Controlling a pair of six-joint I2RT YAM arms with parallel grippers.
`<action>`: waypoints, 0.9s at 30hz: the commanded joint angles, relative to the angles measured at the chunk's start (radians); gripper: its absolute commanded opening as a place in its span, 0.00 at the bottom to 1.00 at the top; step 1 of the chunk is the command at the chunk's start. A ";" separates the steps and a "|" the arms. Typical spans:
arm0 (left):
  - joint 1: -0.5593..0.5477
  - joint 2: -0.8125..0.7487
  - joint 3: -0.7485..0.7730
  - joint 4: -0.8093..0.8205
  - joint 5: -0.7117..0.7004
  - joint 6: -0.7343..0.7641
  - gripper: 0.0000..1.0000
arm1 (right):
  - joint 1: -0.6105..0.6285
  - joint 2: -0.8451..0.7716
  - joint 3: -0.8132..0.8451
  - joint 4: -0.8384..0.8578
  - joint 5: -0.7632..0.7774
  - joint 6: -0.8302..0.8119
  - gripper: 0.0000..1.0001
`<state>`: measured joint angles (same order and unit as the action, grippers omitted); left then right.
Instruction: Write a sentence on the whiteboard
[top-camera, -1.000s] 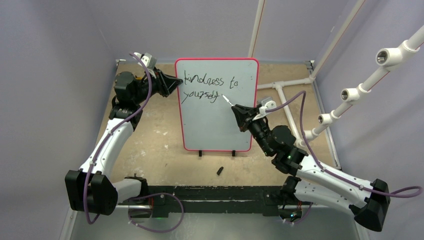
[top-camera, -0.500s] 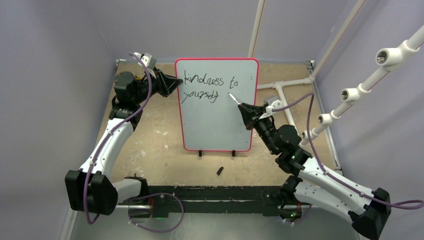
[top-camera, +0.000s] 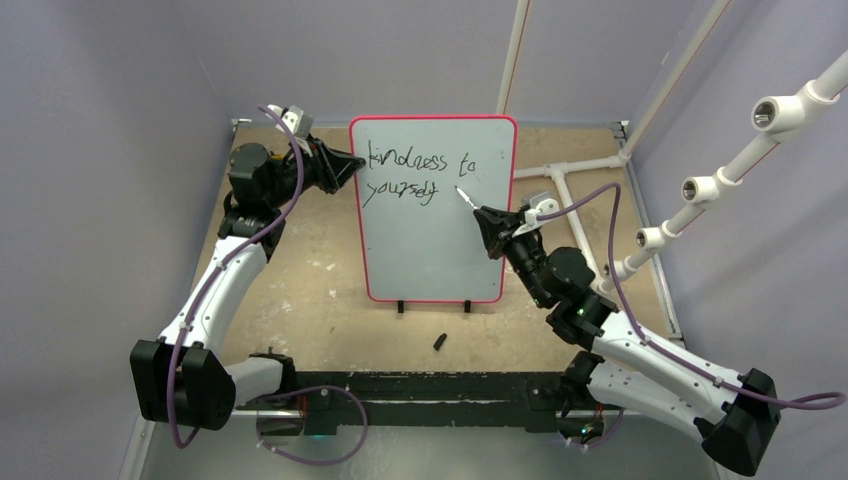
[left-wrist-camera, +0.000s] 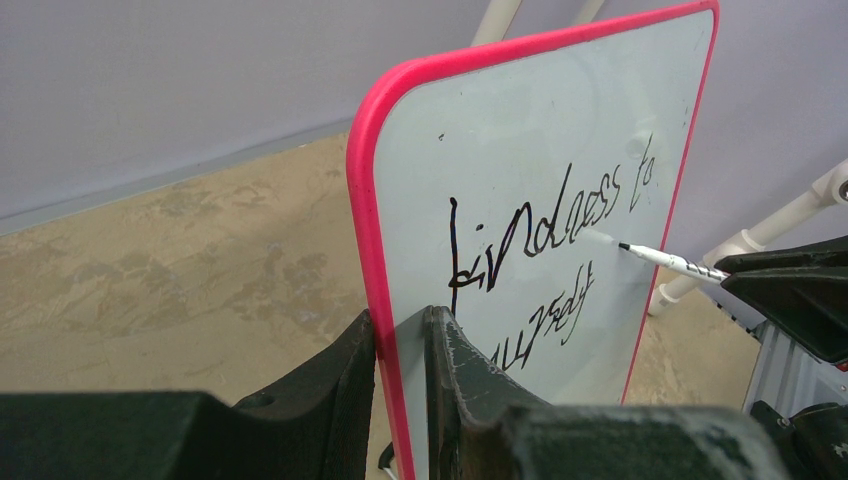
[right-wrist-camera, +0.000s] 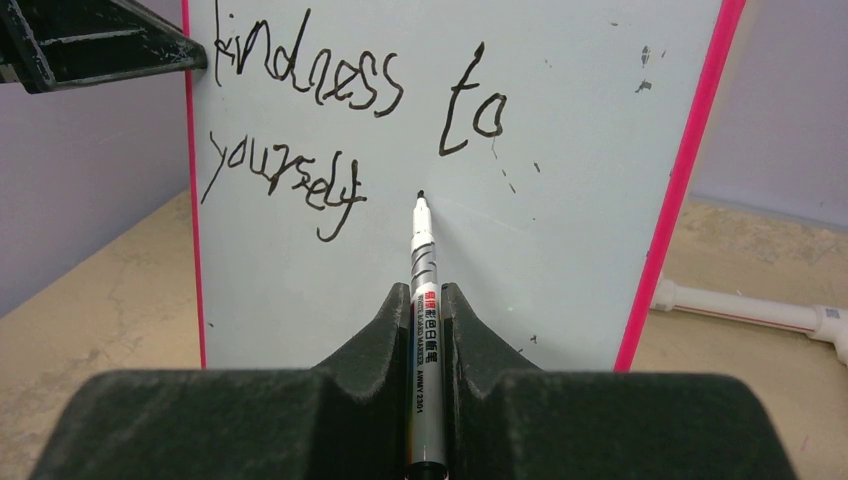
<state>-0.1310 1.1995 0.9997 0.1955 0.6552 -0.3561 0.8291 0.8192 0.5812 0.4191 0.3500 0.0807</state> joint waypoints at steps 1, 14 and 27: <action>-0.002 0.012 -0.015 -0.017 0.009 0.016 0.00 | -0.004 0.014 0.047 0.037 0.002 -0.039 0.00; -0.002 0.014 -0.013 -0.016 0.010 0.014 0.00 | -0.004 0.035 0.046 -0.006 0.001 -0.024 0.00; -0.002 0.012 -0.015 -0.012 0.012 0.011 0.00 | 0.002 -0.012 -0.032 -0.123 -0.058 0.096 0.00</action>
<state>-0.1310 1.2026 0.9997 0.1955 0.6510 -0.3565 0.8295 0.8185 0.5751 0.3614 0.3107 0.1234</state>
